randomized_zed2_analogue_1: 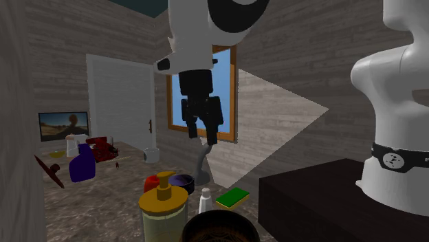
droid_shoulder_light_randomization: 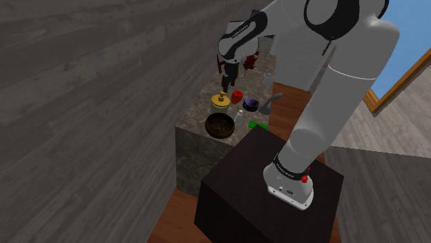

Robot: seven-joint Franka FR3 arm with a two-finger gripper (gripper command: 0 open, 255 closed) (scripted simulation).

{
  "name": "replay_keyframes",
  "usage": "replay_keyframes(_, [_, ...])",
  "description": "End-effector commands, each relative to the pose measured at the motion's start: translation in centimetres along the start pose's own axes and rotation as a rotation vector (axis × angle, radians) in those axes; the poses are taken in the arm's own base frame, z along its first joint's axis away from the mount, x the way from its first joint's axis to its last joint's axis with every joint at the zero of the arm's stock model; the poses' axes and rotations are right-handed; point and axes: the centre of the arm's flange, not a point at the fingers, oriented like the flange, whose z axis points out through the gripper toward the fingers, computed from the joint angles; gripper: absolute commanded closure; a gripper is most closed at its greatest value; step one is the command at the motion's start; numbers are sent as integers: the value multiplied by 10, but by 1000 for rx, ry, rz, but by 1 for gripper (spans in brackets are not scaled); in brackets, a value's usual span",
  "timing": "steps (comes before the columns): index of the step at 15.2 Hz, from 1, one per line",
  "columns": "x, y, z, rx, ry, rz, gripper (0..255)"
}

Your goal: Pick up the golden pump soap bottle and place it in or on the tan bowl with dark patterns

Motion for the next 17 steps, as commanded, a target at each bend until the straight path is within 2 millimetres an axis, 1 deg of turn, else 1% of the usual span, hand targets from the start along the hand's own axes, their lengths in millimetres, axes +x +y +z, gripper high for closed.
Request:
replay_keyframes(1, [14,16,14,-1,3,-4,0])
replay_keyframes(9, [69,82,74,-1,13,-14,0])
replay_keyframes(10, [73,86,77,-1,14,-14,0])
replay_keyframes(17, [73,86,114,-1,14,-14,0])
